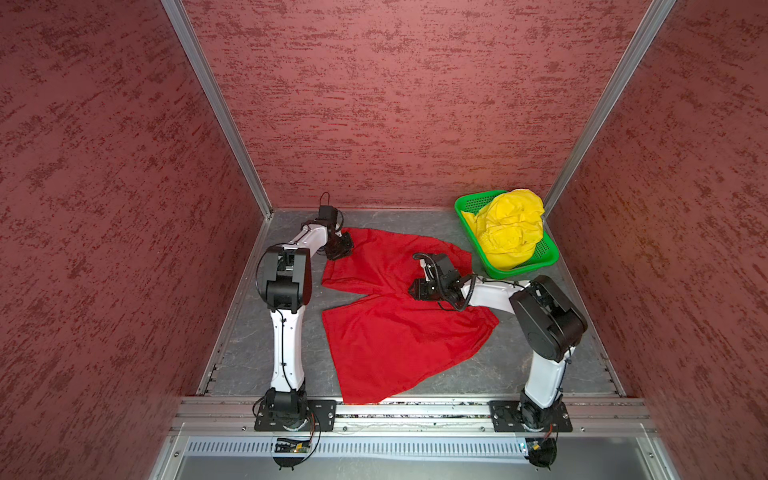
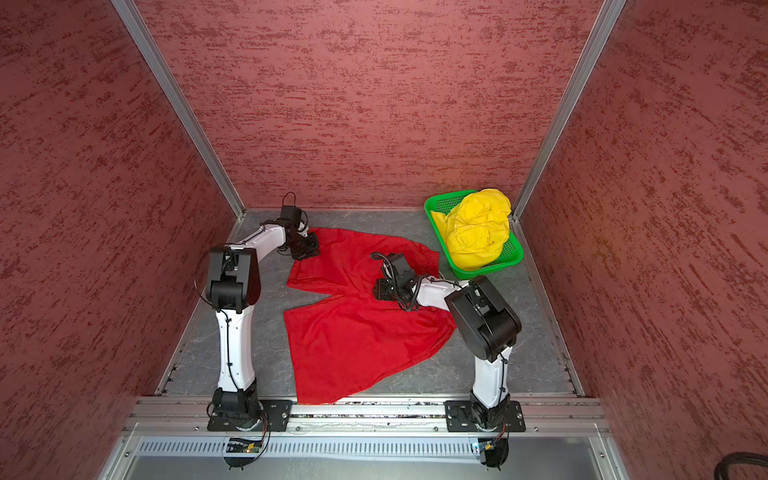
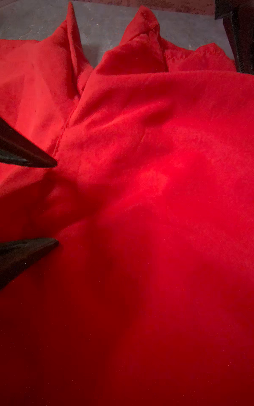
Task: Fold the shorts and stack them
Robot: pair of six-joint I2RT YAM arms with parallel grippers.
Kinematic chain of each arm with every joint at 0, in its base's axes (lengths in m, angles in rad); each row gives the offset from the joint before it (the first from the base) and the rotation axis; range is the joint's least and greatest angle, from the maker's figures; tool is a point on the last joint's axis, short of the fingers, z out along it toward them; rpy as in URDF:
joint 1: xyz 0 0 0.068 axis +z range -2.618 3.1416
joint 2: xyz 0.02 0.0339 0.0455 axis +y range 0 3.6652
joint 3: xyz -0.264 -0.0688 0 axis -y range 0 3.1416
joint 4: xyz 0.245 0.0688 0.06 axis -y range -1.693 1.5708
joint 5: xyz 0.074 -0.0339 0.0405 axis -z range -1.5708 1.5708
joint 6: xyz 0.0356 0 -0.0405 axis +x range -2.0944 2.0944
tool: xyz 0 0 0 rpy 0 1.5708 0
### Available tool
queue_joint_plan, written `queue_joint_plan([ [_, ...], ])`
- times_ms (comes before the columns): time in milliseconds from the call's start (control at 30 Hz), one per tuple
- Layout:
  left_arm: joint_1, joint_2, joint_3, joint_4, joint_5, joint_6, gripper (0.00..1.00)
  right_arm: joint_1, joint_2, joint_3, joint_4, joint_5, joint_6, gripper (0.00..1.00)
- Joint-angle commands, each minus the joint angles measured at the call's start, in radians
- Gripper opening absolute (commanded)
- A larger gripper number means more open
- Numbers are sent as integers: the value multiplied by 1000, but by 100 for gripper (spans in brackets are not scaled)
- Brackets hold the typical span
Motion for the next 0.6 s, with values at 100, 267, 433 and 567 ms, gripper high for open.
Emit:
queue_joint_plan([
  [100, 31, 191, 277, -161, -17, 31, 10, 35, 100, 77, 90, 78, 211, 54],
  [267, 52, 341, 565, -238, -9, 26, 12, 43, 204, 205, 189, 97, 313, 54],
  [433, 54, 315, 690, -281, -26, 40, 24, 45, 188, 315, 174, 113, 251, 54],
  [567, 32, 76, 443, -193, -59, 74, 37, 43, 62, 264, 185, 104, 163, 55],
])
